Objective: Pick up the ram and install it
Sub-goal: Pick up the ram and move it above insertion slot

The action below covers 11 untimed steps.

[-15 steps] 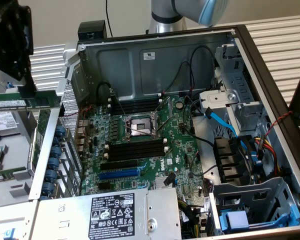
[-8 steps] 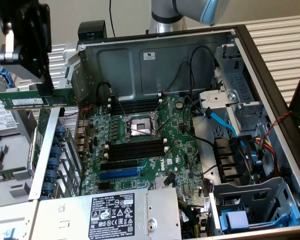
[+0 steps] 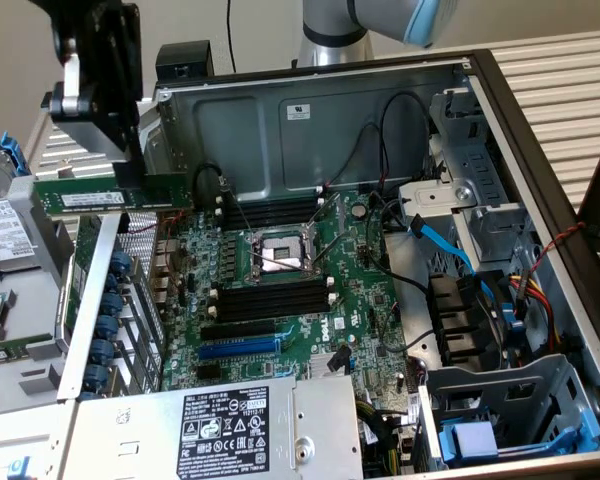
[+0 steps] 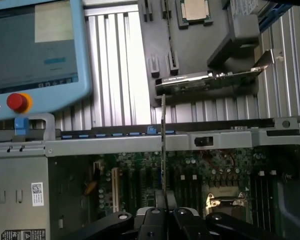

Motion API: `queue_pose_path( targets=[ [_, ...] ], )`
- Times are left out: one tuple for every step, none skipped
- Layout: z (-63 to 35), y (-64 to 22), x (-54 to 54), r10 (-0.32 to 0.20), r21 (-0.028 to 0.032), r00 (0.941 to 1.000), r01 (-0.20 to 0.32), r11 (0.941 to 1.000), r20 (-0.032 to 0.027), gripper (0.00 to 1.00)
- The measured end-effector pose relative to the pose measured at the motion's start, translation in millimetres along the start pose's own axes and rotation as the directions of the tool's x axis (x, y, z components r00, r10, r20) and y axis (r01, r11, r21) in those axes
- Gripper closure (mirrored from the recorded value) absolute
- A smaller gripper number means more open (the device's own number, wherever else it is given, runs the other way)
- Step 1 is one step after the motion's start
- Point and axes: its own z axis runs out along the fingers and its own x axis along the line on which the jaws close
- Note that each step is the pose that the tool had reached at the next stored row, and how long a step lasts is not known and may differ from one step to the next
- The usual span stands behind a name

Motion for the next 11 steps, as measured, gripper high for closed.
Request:
queue_pose_path(
  targets=[
    [-0.1,-4.0,-0.4,0.0,0.0001,1.0,0.0,1.0,-0.001,0.88],
    [-0.3,-7.7,-0.7,0.0,0.0001,1.0,0.0,1.0,-0.0022,0.88],
    [-0.5,-11.2,-1.1,0.0,0.0002,1.0,0.0,1.0,-0.0032,0.88],
    [-0.7,-15.1,-1.4,0.0,0.0003,1.0,0.0,1.0,-0.0045,0.88],
    [-0.8,-18.7,-1.8,0.0,0.0004,1.0,0.0,1.0,-0.0056,0.88],
    [-1.0,-22.5,-2.1,0.0,0.0004,1.0,0.0,1.0,-0.007,0.88],
    [-1.2,-26.0,-2.5,0.0,0.0005,1.0,0.0,1.0,-0.0081,0.88],
    [-1.4,-29.6,-2.8,0.0,0.0005,1.0,0.0,1.0,-0.0093,0.88],
    [-1.5,-33.2,-3.1,0.0,0.0006,0.9999,0.0,1.0,-0.0104,0.88],
    [-1.6,-36.8,-3.5,0.0,0.0007,0.9999,0.0,1.0,-0.0115,0.88],
    [-1.8,-40.3,-3.8,0.001,0.0007,0.9999,-0.001,1.0,-0.0127,0.88]
  ],
)
